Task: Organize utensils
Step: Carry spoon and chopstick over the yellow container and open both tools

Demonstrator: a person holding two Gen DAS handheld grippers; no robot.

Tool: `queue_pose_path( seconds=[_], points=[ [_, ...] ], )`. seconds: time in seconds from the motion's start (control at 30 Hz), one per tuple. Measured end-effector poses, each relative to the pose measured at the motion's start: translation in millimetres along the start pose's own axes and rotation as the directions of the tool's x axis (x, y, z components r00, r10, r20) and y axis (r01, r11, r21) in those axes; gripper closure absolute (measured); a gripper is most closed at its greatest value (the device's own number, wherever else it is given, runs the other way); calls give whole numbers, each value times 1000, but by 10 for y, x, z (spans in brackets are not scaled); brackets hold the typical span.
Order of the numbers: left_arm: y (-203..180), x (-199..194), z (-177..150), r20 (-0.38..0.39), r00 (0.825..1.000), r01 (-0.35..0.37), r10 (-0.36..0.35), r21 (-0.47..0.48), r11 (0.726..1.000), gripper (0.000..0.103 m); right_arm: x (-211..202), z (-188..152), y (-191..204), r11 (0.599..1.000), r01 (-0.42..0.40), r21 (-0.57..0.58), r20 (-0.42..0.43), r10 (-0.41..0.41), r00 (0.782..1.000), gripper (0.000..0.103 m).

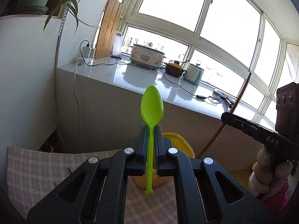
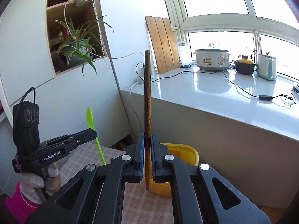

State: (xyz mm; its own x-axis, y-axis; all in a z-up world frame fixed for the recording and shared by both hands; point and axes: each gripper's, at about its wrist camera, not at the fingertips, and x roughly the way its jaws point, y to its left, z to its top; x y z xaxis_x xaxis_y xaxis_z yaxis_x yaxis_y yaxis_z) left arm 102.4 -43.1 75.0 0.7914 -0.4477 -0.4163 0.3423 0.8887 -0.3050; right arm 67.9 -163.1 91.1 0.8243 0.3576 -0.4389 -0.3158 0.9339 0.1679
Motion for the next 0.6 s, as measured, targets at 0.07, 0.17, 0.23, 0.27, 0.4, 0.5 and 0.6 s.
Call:
queue_pose_path(
  seconds=[0.07,0.17,0.23,0.27,0.4,0.5,0.6],
  points=[
    [-44,71,28,-1,1000,-9,9,15,1000,98,8,50,-56,1000,13,11,16,-13,1000,98],
    [-101,172,61,-4,1000,-9,9,26,1000,98,21,100,-139,999,39,23,40,-40,998,98],
    [-136,226,88,-2,1000,-10,10,31,999,98,35,124,-190,998,63,23,50,-65,997,98],
    [-146,251,103,0,1000,-8,8,30,1000,98,53,129,-211,997,71,22,49,-72,996,98],
    [-183,325,162,15,1000,1,-1,21,1000,98,169,93,-258,992,127,-5,46,-126,991,98],
    [-191,383,215,34,999,-11,10,18,1000,98,265,37,-326,992,129,3,23,-129,991,98],
    [-175,438,240,48,999,-24,23,11,1000,98,338,-20,-380,991,135,10,3,-135,991,98]
  ],
)
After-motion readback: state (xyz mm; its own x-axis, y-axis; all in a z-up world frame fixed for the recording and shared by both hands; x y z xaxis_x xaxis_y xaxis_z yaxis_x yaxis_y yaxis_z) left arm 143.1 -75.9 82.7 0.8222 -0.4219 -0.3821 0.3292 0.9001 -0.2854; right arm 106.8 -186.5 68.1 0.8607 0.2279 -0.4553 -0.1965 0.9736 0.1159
